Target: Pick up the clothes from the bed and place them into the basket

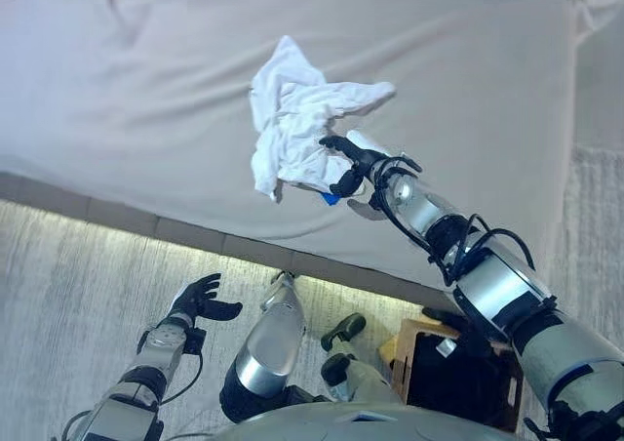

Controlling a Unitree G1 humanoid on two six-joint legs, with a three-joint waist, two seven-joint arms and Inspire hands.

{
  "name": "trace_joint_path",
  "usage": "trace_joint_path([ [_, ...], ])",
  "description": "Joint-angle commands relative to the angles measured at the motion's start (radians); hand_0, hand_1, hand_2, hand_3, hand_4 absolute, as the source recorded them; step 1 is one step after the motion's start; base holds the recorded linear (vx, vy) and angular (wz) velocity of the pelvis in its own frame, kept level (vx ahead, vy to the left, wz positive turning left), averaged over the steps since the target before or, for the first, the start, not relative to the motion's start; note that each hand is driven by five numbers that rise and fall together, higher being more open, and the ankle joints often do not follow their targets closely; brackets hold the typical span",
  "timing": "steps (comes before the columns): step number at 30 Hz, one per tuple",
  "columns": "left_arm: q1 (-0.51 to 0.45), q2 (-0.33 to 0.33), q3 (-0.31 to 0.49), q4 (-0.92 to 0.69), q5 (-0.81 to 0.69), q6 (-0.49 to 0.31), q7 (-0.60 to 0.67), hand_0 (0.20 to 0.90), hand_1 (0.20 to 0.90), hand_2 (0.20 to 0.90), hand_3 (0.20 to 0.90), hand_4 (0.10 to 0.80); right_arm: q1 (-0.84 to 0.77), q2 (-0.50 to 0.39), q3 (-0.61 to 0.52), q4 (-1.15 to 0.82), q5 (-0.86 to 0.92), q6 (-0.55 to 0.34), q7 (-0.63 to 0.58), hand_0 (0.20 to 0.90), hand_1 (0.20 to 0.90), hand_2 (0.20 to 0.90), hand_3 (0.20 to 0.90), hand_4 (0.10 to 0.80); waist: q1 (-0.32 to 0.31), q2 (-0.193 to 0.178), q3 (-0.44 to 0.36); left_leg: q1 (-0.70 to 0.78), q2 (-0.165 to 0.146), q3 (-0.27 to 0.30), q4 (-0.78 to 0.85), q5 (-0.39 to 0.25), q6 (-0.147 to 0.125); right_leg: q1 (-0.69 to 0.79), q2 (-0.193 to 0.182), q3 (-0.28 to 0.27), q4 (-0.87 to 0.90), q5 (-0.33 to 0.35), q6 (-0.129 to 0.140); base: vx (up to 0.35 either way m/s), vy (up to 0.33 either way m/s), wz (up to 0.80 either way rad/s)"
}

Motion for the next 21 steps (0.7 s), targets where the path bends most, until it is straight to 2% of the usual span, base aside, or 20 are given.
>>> trace_joint_path([
  [1, 0.018, 0.018, -0.042, -0.017, -0.024, -0.078, -0.024, 0.900, 0.900, 0.900, 0.900, 0.800, -0.146, 0.032, -0.048, -0.021, 0.046, 0.044, -0.060, 0.900, 0.900, 0.900, 0.900, 0.800, 0.052, 0.018, 0.071, 0.034, 0.022, 0.077, -0.091, 0.013, 0.090, 0.057, -0.083, -0.007, 0.197, -0.081, 0.012, -0.039, 0.043, 0.12],
  [8, 0.020, -0.015, -0.085, -0.079, -0.046, -0.128, -0.028, 0.900, 0.900, 0.900, 0.900, 0.800, -0.240, 0.067, -0.079, 0.065, 0.063, 0.170, -0.128, 0.900, 0.900, 0.900, 0.900, 0.800, 0.099, 0.051, 0.126, -0.044, 0.027, 0.032, -0.093, 0.055, 0.078, -0.014, -0.080, -0.051, 0.237, -0.104, 0.020, -0.071, 0.019, 0.18],
  [9, 0.024, -0.016, -0.086, -0.088, -0.044, -0.132, -0.028, 0.900, 0.900, 0.900, 0.900, 0.800, -0.242, 0.068, -0.071, 0.068, 0.073, 0.182, -0.133, 0.848, 0.848, 0.848, 0.840, 0.740, 0.103, 0.052, 0.126, -0.055, 0.030, 0.026, -0.097, 0.060, 0.076, -0.025, -0.078, -0.055, 0.239, -0.105, 0.021, -0.053, -0.005, 0.22],
  [10, 0.027, -0.018, -0.088, -0.095, -0.044, -0.133, -0.027, 0.900, 0.900, 0.900, 0.900, 0.800, -0.247, 0.069, -0.067, 0.070, 0.082, 0.189, -0.139, 0.516, 0.516, 0.516, 0.453, 0.353, 0.105, 0.054, 0.126, -0.064, 0.032, 0.022, -0.099, 0.065, 0.075, -0.034, -0.076, -0.059, 0.241, -0.106, 0.022, -0.077, -0.022, 0.16],
  [11, 0.030, -0.019, -0.095, -0.111, -0.048, -0.134, -0.019, 0.900, 0.900, 0.900, 0.900, 0.800, -0.258, 0.071, -0.055, 0.067, 0.123, 0.187, -0.161, 0.300, 0.300, 0.300, 0.200, 0.100, 0.105, 0.055, 0.126, -0.085, 0.036, 0.012, -0.105, 0.073, 0.074, -0.061, -0.070, -0.064, 0.247, -0.106, 0.024, -0.087, -0.028, 0.16],
  [13, 0.029, -0.018, -0.100, -0.118, -0.049, -0.128, -0.011, 0.900, 0.900, 0.900, 0.900, 0.800, -0.266, 0.075, -0.059, 0.056, 0.182, 0.156, -0.195, 0.300, 0.300, 0.300, 0.200, 0.100, 0.104, 0.055, 0.126, -0.096, 0.040, 0.006, -0.109, 0.077, 0.072, -0.075, -0.066, -0.066, 0.252, -0.108, 0.025, -0.065, -0.024, 0.16],
  [15, 0.022, -0.018, -0.108, -0.104, -0.045, -0.121, 0.003, 0.900, 0.900, 0.900, 0.900, 0.800, -0.276, 0.087, -0.102, 0.016, 0.261, 0.075, -0.286, 0.300, 0.300, 0.300, 0.200, 0.100, 0.094, 0.049, 0.126, -0.094, 0.047, 0.001, -0.107, 0.070, 0.069, -0.083, -0.062, -0.069, 0.262, -0.110, 0.024, -0.040, -0.022, 0.04],
  [17, 0.023, -0.018, -0.102, -0.077, -0.025, -0.126, 0.016, 0.900, 0.900, 0.900, 0.900, 0.800, -0.277, 0.087, -0.130, -0.051, 0.251, -0.003, -0.368, 0.300, 0.300, 0.300, 0.200, 0.100, 0.082, 0.036, 0.126, -0.079, 0.053, 0.006, -0.100, 0.054, 0.067, -0.079, -0.059, -0.057, 0.264, -0.110, 0.022, -0.023, -0.032, -0.06],
  [20, 0.030, -0.020, -0.100, -0.049, -0.011, -0.134, 0.040, 0.900, 0.900, 0.900, 0.900, 0.800, -0.270, 0.068, -0.141, -0.166, 0.226, -0.041, -0.438, 0.300, 0.300, 0.300, 0.200, 0.100, 0.062, 0.016, 0.126, -0.055, 0.063, 0.026, -0.098, 0.038, 0.064, -0.062, -0.053, -0.038, 0.254, -0.109, 0.020, -0.016, -0.006, -0.06],
  [21, 0.037, -0.018, -0.094, -0.032, -0.008, -0.131, 0.056, 0.900, 0.900, 0.900, 0.900, 0.800, -0.262, 0.030, -0.146, -0.287, 0.241, -0.041, -0.469, 0.300, 0.300, 0.300, 0.200, 0.100, 0.037, -0.001, 0.126, -0.023, 0.070, 0.049, -0.102, 0.028, 0.061, -0.035, -0.044, -0.012, 0.236, -0.108, 0.021, -0.017, 0.009, -0.20],
])
